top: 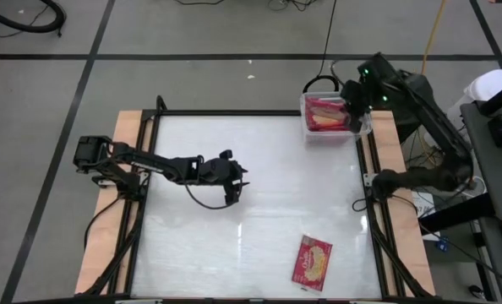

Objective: Sort popcorn bags into baskets
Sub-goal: Put the red popcorn bag into the transparent bin

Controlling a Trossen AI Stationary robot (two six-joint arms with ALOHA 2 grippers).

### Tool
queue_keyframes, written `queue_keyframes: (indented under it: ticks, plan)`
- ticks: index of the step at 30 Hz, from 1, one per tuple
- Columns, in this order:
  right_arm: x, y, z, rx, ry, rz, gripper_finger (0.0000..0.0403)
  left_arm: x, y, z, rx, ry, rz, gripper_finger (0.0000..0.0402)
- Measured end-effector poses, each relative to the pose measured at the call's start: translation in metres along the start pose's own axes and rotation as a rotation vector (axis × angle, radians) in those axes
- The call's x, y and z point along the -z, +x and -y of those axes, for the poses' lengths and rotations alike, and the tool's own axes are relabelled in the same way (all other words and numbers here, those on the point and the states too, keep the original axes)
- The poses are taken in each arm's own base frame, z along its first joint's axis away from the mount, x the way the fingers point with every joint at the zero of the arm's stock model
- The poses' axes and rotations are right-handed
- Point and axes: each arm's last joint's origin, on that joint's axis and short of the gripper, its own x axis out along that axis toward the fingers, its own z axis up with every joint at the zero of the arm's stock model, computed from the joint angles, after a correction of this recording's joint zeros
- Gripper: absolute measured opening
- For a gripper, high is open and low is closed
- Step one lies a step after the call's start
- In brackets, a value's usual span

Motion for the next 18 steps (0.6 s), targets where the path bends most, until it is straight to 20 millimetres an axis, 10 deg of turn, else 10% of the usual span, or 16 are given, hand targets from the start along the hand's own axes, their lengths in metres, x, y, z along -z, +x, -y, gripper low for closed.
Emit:
queue_keyframes:
  ticks: [18]
  plan:
    - [0.018,0.062,0.071,-0.188,0.224,-0.16,0.0009,0.0,-0.006,0.028,0.075,0.014,0.01,0.0187]
